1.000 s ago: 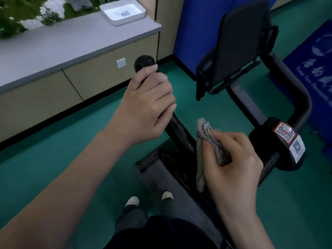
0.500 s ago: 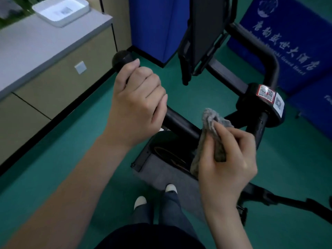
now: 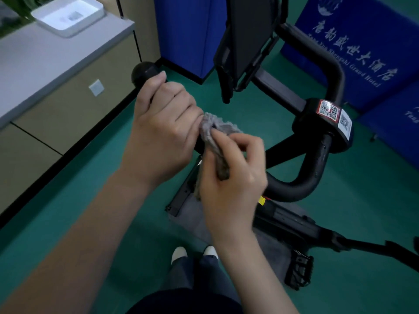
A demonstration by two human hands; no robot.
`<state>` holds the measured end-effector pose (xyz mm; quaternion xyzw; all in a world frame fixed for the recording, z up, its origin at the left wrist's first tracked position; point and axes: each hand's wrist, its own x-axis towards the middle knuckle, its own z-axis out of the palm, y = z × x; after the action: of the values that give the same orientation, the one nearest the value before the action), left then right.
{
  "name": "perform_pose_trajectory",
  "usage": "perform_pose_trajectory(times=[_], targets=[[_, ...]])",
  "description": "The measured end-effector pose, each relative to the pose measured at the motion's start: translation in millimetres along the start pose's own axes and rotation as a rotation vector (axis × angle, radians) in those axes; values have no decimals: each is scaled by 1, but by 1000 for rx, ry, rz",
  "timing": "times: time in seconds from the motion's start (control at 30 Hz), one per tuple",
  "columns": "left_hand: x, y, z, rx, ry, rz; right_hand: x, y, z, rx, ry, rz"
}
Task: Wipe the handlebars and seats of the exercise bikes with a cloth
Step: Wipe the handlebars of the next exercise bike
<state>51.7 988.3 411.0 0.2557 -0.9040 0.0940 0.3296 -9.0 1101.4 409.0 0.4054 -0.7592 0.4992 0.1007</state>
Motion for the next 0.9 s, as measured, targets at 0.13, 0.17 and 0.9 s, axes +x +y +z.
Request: perform_pose_trajectory(times=[0.13, 0.17, 0.9], targets=[[-1, -3, -9, -37, -47, 21, -3, -1, 2, 22, -70, -33], [0, -4, -11, -43, -54, 27, -5, 2, -2, 10, -87, -50], [0, 2, -23, -101, -79, -3, 2, 25, -39, -19, -110, -28]])
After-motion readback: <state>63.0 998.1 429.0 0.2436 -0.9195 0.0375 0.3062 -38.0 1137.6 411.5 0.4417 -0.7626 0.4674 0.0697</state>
